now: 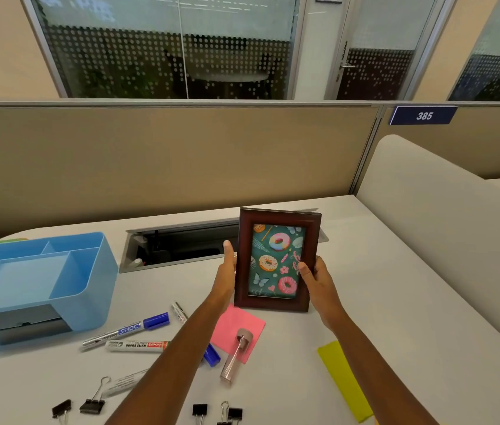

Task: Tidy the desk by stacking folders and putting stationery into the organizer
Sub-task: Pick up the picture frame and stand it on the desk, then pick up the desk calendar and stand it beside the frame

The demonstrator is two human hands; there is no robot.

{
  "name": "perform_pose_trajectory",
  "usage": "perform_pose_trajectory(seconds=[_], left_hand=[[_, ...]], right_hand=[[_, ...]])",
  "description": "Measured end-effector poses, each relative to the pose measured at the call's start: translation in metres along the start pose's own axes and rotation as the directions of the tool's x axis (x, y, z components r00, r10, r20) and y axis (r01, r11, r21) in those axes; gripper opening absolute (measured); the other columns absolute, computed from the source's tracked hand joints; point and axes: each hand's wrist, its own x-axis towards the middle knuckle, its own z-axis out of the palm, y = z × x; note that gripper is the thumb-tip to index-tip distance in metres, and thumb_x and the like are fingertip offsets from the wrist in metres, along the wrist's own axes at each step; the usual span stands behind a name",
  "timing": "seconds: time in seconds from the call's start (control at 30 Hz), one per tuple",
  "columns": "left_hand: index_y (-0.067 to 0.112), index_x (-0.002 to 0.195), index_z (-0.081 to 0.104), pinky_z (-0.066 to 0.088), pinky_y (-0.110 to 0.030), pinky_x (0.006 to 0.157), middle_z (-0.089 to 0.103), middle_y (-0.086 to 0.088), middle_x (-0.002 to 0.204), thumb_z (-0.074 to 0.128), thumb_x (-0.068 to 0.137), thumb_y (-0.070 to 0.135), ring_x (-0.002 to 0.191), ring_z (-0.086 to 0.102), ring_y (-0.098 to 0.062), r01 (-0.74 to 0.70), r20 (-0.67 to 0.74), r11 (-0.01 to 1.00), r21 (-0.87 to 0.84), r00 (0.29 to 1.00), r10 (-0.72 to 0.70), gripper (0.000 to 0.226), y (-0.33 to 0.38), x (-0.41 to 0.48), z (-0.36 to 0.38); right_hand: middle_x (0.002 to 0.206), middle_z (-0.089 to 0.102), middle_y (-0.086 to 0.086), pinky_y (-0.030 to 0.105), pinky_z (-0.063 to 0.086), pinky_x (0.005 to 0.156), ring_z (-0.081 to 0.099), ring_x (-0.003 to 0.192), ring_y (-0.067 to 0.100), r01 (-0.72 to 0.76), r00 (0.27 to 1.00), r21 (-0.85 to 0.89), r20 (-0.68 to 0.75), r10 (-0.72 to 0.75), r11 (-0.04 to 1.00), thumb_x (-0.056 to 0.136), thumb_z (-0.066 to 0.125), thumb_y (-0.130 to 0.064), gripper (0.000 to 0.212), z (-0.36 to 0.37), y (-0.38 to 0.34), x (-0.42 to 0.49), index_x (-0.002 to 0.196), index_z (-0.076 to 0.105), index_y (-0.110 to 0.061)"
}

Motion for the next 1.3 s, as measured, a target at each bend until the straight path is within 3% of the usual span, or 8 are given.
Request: perform_pose_trajectory(seconds=[0.17,0.27,0.37,0.53,0.7,0.93,1.1,1.3], left_hand=[[0.008,0.138,0.038,0.026,-0.04,0.109,0.038,-0.013,0.144,0.013,0.099,0.039,0.132,0.035,-0.028,-0.089,-0.182,0.994,0.064,0.978,0.1,0.056,-0.006,-0.007,-0.014],[0.01,0.139,0.036,0.021,-0.039,0.111,0.035,-0.011,0.146,0.014,0.1,0.035,0.135,0.03,-0.026,-0.139,-0.214,0.984,0.112,0.964,0.161,0.051,-0.008,-0.018,-0.02],[0.006,0.139,0.035,0.023,-0.032,0.109,0.037,-0.012,0.144,0.019,0.1,0.024,0.133,0.033,-0.024,-0.205,-0.262,0.965,0.165,0.934,0.243,0.045,-0.022,-0.042,-0.035],[0.011,0.128,0.049,0.033,-0.027,0.096,0.049,-0.007,0.132,0.036,0.098,0.021,0.122,0.044,-0.02,-0.238,-0.321,0.861,0.449,0.857,0.403,0.034,-0.044,-0.104,-0.074],[0.015,0.117,0.055,0.044,-0.034,0.091,0.055,0.0,0.119,0.047,0.094,0.009,0.108,0.05,-0.015,-0.262,-0.302,0.742,0.617,0.792,0.531,0.026,-0.064,-0.163,-0.106],[0.017,0.106,0.06,0.044,-0.032,0.085,0.054,0.007,0.104,0.053,0.089,0.003,0.101,0.05,-0.015,-0.193,-0.351,0.668,0.719,0.729,0.587,0.023,-0.084,-0.234,-0.13],[0.012,0.101,0.064,0.039,-0.029,0.075,0.052,0.003,0.097,0.042,0.08,0.02,0.091,0.053,-0.02,-0.067,-0.393,0.609,0.79,0.706,0.589,0.031,-0.098,-0.283,-0.154],[0.023,0.09,0.056,0.051,-0.036,0.055,0.062,-0.012,0.082,0.037,0.07,0.03,0.067,0.06,-0.032,0.129,-0.504,0.56,0.818,0.632,0.589,0.028,-0.122,-0.333,-0.183]], right_hand=[[0.121,0.053,0.011,0.027,0.056,0.074,0.056,0.108,0.025,0.001,1.0,-0.047,-0.025,-0.002,0.999,0.09,0.051,-0.023,0.045,-0.009,0.01,-0.01,0.131,0.035,-0.018],[0.132,0.047,0.016,0.041,0.046,0.096,0.049,0.119,0.029,0.017,0.998,-0.122,-0.056,-0.024,0.992,0.088,0.055,-0.02,0.054,-0.013,0.015,-0.022,0.136,0.032,-0.018],[0.133,0.045,0.015,0.031,0.036,0.095,0.042,0.124,0.027,0.108,0.971,-0.184,-0.191,-0.143,0.977,0.087,0.059,-0.014,0.055,-0.016,0.015,-0.045,0.136,0.034,-0.015],[0.129,0.051,0.012,0.039,0.038,0.099,0.047,0.119,0.026,0.198,0.936,-0.275,-0.233,-0.264,0.941,0.086,0.059,-0.011,0.042,-0.011,0.023,-0.1,0.126,0.047,-0.011],[0.107,0.054,-0.011,0.033,0.041,0.096,0.048,0.104,-0.008,0.313,0.938,-0.309,-0.046,-0.343,0.898,0.087,0.059,-0.014,0.027,0.027,0.036,-0.156,0.109,0.051,-0.027],[0.109,0.05,-0.029,0.0,0.03,0.089,0.04,0.111,-0.012,0.55,0.82,-0.338,0.392,-0.417,0.763,0.08,0.026,-0.072,0.039,0.085,0.047,-0.225,0.101,0.048,-0.047],[0.1,0.062,-0.013,0.011,0.037,0.087,0.044,0.098,-0.003,0.752,0.659,-0.486,0.529,-0.534,0.446,0.091,0.033,-0.048,0.026,0.108,0.069,-0.26,0.106,0.05,-0.036],[0.104,0.063,-0.009,0.034,0.05,0.081,0.042,0.099,-0.001,0.717,0.692,-0.544,0.48,-0.539,0.436,0.083,0.045,-0.041,0.024,0.117,0.073,-0.274,0.105,0.052,-0.034]])
